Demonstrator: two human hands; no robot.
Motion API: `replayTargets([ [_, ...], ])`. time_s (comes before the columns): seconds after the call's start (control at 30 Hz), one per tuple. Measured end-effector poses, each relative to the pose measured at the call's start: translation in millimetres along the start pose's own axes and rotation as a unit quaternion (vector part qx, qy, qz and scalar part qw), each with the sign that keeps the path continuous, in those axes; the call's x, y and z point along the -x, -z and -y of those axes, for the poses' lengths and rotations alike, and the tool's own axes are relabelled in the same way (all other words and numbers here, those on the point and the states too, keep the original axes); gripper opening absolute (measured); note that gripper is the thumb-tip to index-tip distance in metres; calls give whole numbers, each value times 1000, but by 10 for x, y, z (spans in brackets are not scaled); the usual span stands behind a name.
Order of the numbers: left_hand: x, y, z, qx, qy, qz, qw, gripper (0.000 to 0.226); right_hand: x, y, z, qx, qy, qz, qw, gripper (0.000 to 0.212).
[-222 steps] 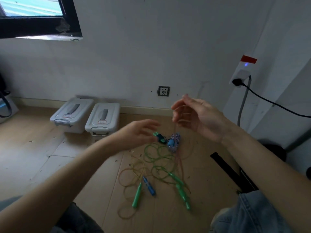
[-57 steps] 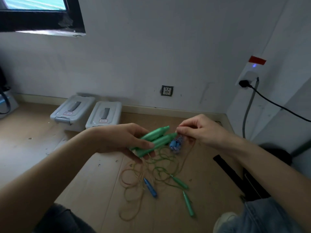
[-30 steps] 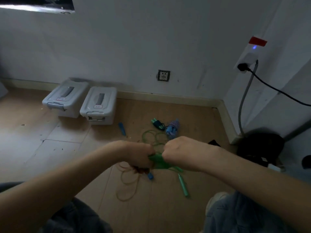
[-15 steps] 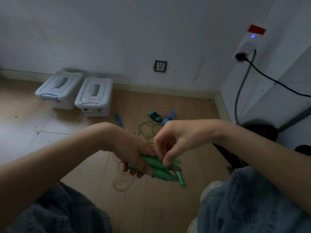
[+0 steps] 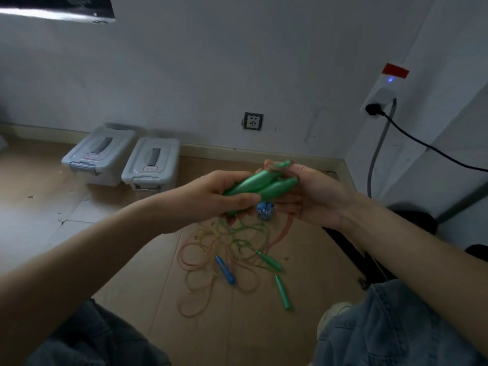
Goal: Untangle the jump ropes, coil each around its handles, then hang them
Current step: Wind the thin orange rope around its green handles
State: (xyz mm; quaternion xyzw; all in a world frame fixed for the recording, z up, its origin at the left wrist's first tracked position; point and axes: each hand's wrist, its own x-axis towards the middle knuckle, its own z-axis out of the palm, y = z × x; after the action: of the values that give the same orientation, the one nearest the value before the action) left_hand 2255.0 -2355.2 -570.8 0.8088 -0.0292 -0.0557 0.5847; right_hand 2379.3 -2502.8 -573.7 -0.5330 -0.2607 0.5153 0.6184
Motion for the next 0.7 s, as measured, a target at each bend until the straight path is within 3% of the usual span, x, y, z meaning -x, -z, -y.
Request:
replayTargets([
  [0.1, -18, 88, 26, 26, 2, -107, 994, 11, 32, 74, 1, 9, 14, 4, 1000, 16],
  [0.2, -21, 219, 48, 74, 15, -226, 971, 16, 51, 67, -69, 140, 24, -28, 990, 21],
  [0.37, -3, 261, 36, 150, 12, -218, 964, 26, 39, -18, -127, 160, -7, 41, 986, 33],
  [0.5, -19, 358, 78, 62, 31, -266, 961, 31, 47, 19, -53, 199, -17, 62, 978, 39],
  [0.6, -50, 555, 123, 54, 41, -360, 931, 26, 73, 37, 33, 168, -32, 81, 982, 25],
  [0.7, -75, 663, 267, -25, 73, -411, 909, 26, 97, 93, 166, 153, -21, 81, 985, 24],
])
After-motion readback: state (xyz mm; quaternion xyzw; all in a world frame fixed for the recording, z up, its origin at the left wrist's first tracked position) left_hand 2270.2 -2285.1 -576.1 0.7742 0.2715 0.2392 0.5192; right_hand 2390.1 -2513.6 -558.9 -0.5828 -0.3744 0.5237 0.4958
